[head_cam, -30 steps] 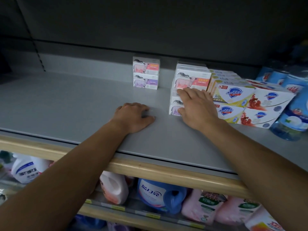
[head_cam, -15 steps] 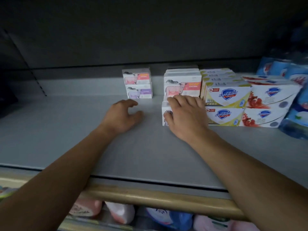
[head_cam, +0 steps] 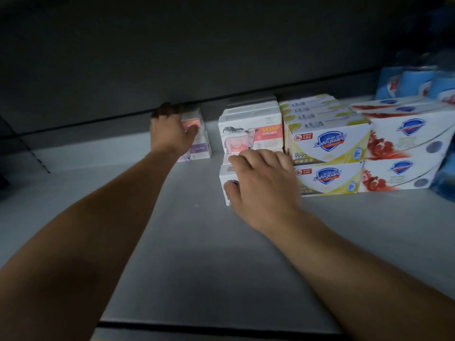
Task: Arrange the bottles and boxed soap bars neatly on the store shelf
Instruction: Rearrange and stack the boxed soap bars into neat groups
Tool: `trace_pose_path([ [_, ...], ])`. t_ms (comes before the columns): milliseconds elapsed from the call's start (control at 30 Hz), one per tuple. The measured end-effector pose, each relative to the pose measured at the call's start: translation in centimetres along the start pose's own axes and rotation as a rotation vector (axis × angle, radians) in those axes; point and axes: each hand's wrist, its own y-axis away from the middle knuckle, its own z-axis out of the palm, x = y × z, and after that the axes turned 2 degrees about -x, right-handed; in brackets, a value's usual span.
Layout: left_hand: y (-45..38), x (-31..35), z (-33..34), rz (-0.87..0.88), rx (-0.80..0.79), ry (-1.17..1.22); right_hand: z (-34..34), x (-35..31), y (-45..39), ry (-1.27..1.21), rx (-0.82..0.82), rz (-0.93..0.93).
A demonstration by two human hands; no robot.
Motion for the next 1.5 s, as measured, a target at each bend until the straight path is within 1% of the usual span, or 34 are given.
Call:
trace_pose_path([
  [67,-0.6,0.1,0.5,0.012,-0.031,-0.061,0.0,0.0,0.0,-0.014,-0.001,0.003],
  [200,-1.2,0.2,0.0,-0.028,-0.038,-0.173,0.0,0.0,0.0,-0.027,-0.003,-0.001],
  [300,-1.0,0.4,-0.1,0.009,0.0,-0.205,-0.1,0.1,0.0,-0.036,-0.002,-0.001],
  [367,-0.4,0.2,0.0,-0.002,0.029,-0.149,-0.1,0.0,0.1,-0.038,0.001,0.003],
  [467,0.5,-0.1,-0.5,-0.013,0.012,-0.031,-0.1,0.0,0.1,-0.046,0.006,0.004],
  [533,1.4,-0.4,-1.2,0.017,0.021,0.04,-0.1,0.0,0.2,-0.048,0.016,0.004],
  [700,6.3,-1.7,-3.0,0.132,0.111,0.159,-0.1,0.0,0.1,-0.059,0.052,0.006],
  [800,9.7,-2.0,-4.4,0.121,0.13,0.339,0.0,0.1,0.1,-0.053,0.034,-0.003],
  [900,12.8,-1.5,-6.2,0.001,0.086,0.686,-0.2,0.1,-0.1,-0.049,0.008,-0.011],
  [1067,16.8,-0.8,-6.8,-0.092,0.05,1.105,-0.8,0.1,0.0,-0.069,0.002,-0.036],
  [1133,17.6,-0.4,-6.6,-0.135,0.028,1.226,-1.4,-0.1,-0.2,-0.164,0.06,-0.048],
  [1200,17.8,-0.3,-6.7,-0.165,0.004,1.294,-2.4,-0.2,-0.4,-0.428,0.154,-0.073],
  [1233,17.8,-0.3,-6.9,-0.172,-0.018,1.341,-3.0,-0.3,-0.3,-0.578,0.178,-0.097],
  [1267,17.8,-0.3,-7.0,-0.175,-0.047,1.409,-3.4,-0.5,-0.2,-0.698,0.162,-0.128],
  [1300,17.8,-0.4,-7.1,-0.17,-0.087,1.49,-3.9,-0.8,0.0,-0.782,0.104,-0.165],
  [1367,18.0,-0.4,-7.4,-0.143,-0.194,1.623,-4.4,-1.3,0.5,-0.904,-0.078,-0.233],
  [1433,18.3,-0.4,-7.5,-0.07,-0.305,1.67,-4.7,-1.5,0.7,-1.034,-0.232,-0.275],
  [1500,18.5,-0.4,-7.6,-0.028,-0.39,1.653,-5.0,-1.4,0.7,-1.131,-0.334,-0.286],
])
